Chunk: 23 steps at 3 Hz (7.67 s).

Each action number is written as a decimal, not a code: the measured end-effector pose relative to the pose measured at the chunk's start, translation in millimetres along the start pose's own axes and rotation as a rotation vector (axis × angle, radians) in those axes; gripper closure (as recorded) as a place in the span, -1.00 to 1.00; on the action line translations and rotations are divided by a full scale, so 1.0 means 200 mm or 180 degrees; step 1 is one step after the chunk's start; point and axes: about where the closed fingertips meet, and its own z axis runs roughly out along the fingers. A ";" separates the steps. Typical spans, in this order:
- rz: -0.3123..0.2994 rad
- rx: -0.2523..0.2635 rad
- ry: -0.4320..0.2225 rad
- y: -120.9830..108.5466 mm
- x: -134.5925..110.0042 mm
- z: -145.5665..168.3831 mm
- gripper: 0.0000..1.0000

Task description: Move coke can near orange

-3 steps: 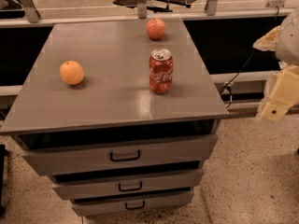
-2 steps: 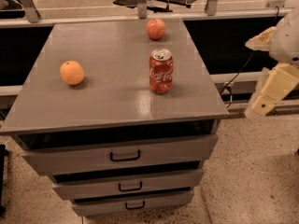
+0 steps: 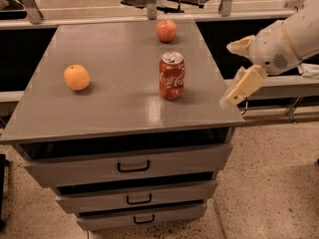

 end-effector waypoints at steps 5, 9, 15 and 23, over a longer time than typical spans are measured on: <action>0.0256 -0.0501 -0.1224 -0.24 -0.29 0.64 -0.66; 0.0264 -0.0256 -0.1810 -0.33 -0.42 0.35 1.00; 0.0211 -0.0935 -0.1851 -0.26 -1.04 1.33 1.00; 0.0263 -0.0881 -0.1851 -0.22 -1.00 1.24 -1.00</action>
Offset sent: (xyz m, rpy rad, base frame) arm 0.0641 0.0851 -0.0326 0.3400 0.0020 0.1452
